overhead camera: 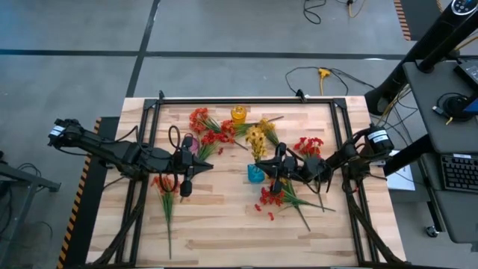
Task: Sort flowers into vase by color
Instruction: Put the middle yellow flowers into the blue vase
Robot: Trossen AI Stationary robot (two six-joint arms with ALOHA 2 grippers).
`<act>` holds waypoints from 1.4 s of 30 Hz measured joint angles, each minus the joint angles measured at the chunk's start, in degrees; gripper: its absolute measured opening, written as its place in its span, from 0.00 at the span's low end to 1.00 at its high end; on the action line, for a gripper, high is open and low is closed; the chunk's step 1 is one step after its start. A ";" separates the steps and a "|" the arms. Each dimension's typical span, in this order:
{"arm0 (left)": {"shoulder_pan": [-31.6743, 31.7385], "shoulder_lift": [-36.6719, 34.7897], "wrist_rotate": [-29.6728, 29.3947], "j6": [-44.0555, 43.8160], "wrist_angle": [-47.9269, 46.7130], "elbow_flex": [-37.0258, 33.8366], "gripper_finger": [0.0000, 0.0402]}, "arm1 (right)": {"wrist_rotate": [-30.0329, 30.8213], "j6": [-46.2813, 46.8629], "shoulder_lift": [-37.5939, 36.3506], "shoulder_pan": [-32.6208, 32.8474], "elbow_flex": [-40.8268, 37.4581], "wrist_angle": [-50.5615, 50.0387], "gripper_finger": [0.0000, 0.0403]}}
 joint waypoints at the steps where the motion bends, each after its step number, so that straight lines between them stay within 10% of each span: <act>1: -0.01 0.00 0.02 0.00 -0.02 0.00 0.00 | 0.00 -0.07 -0.02 0.00 0.00 0.00 0.03; 42: 0.00 0.00 0.02 0.00 -0.09 0.00 0.00 | 3.10 -1.60 -0.02 -0.02 0.00 -0.63 0.29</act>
